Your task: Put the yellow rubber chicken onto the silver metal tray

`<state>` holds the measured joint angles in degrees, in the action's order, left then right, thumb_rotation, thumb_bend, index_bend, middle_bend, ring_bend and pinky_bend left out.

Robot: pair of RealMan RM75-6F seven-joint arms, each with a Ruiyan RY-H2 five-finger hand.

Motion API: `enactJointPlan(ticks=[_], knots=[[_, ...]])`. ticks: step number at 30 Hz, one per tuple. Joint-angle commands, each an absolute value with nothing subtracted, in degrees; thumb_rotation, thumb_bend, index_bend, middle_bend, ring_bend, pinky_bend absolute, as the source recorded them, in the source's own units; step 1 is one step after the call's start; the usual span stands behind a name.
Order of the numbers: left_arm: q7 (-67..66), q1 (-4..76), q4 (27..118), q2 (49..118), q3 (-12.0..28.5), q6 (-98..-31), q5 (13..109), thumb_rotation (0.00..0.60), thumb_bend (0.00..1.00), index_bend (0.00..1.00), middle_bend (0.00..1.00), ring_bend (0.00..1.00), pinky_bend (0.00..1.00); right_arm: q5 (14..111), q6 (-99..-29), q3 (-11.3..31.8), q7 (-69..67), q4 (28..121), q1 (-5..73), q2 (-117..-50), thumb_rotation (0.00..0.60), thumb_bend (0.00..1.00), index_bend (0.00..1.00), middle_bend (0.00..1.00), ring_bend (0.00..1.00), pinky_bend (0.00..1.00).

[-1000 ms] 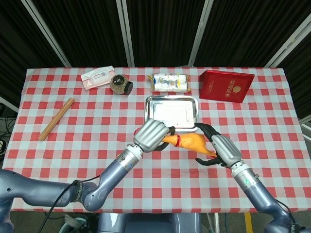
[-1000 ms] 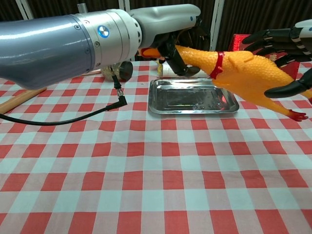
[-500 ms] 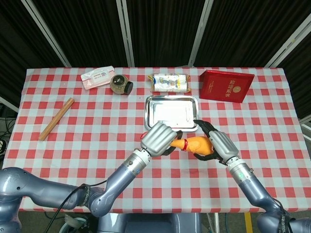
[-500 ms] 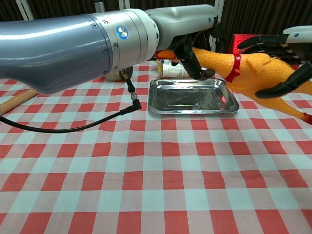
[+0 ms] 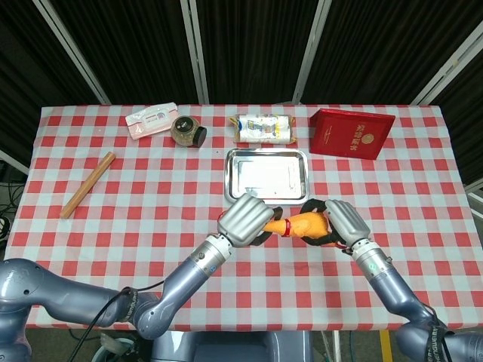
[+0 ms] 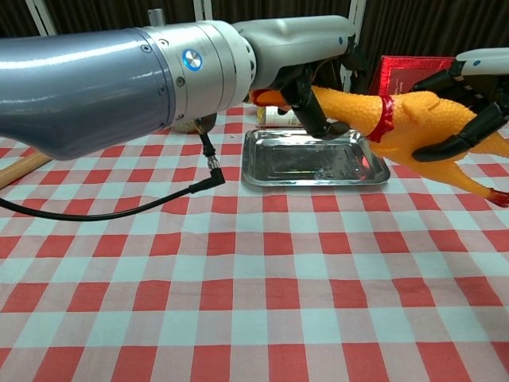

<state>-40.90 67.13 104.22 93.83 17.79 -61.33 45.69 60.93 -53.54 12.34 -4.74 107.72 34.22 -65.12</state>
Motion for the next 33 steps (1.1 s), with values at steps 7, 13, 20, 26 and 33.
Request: enactJointPlan(ticks=[7,13,20,26,33], knots=[[-40.6,67.4,104.4,93.6,17.3,-61.6,45.7,0.600,0.82,0.66,0.70,0.59,0.64,60.5,-56.0,13.0,-4.4,106.4,33.7,-66.5,0.600,0.31,1.00,0.92,0.93,1.00],[-40.5,67.6,104.2,93.5,16.9,-61.9,46.0,0.600,0.82,0.66,0.70,0.59,0.64,61.1,-55.4,12.6,-4.8,106.7,33.4,-65.9,0.600,0.31,0.86,0.82,0.75,0.89],[-40.8,67.8,101.6,94.2,16.5,-62.9,47.6,0.600,0.82,0.66,0.70,0.59,0.64,63.4,-51.5,11.1,-6.6,107.1,33.4,-63.3,0.600,0.30,0.25,0.38,0.30,0.40],[-40.2,67.8,99.4,95.2,16.3,-63.2,48.6,0.600,0.82,0.66,0.70,0.59,0.64,65.2,-49.6,10.8,-9.6,107.1,33.2,-61.7,0.600,0.28,0.13,0.31,0.22,0.31],[-39.8,67.6,99.1,95.7,16.3,-63.3,49.2,0.600,0.82,0.66,0.70,0.59,0.64,66.4,-49.2,10.8,-11.6,106.7,33.0,-61.3,0.600,0.28,0.13,0.31,0.22,0.31]])
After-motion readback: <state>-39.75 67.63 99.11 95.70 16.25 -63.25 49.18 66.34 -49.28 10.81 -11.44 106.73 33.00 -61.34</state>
